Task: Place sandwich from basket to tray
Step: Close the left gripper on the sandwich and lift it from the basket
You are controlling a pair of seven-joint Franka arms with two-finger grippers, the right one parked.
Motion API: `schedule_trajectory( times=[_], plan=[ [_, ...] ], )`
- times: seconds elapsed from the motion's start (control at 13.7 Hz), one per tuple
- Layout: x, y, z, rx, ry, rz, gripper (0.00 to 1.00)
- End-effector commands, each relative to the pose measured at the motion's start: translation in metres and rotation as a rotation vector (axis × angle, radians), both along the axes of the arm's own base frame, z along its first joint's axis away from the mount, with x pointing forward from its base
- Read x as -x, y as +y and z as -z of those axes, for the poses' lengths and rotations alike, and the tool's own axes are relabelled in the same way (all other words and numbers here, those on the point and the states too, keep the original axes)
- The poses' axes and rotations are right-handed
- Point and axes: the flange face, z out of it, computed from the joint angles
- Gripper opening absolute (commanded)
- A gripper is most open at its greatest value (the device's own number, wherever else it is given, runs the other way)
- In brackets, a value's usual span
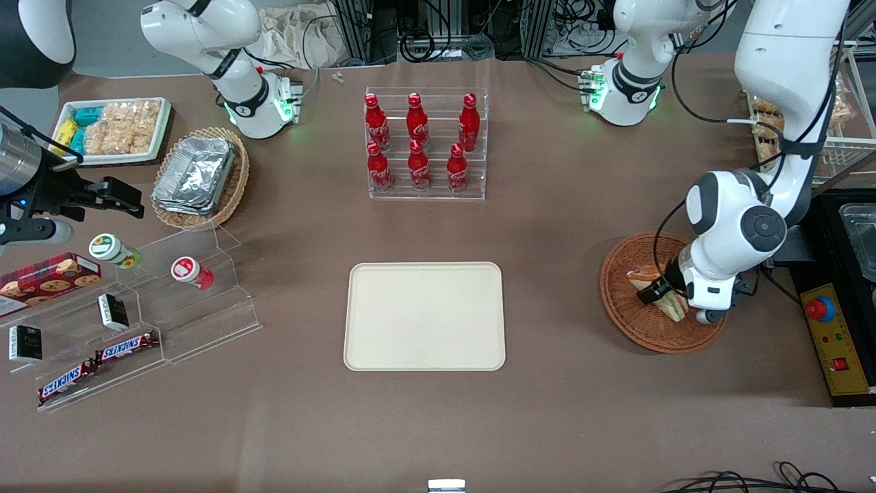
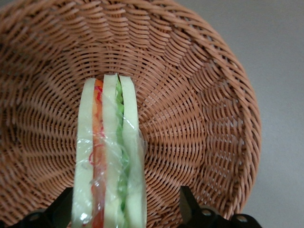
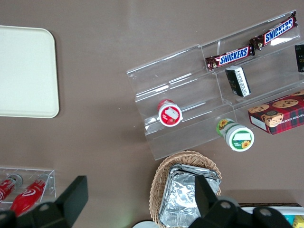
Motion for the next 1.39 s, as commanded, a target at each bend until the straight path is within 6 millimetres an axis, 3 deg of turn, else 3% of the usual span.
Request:
schedule_trajectory(
  times=[0.0,0.07,0.22,0.36,0.51,0.73,0.88,1.09,1.17,1.31],
  plan=[
    [-0.004,-0.001,0.0,-0.008,-0.01,-0.022,0.46],
    [-0.004,-0.001,0.001,-0.009,-0.007,-0.018,0.27],
    [-0.004,0.0,-0.005,-0.011,-0.007,-0.014,0.02],
    [-0.005,-0.001,-0.038,-0.021,0.003,-0.009,0.0],
    [-0.022,-0.017,-0.094,-0.026,0.041,0.007,0.0],
    [-0.043,-0.073,-0.174,0.001,0.074,0.086,0.0],
    [-0.04,-0.124,-0.202,0.037,0.036,0.18,0.0],
    [-0.023,-0.233,-0.187,0.112,-0.012,0.397,0.0],
    [-0.019,-0.266,-0.173,0.13,-0.051,0.486,0.0],
    [-0.002,-0.332,-0.126,0.112,-0.104,0.671,0.0]
  ],
)
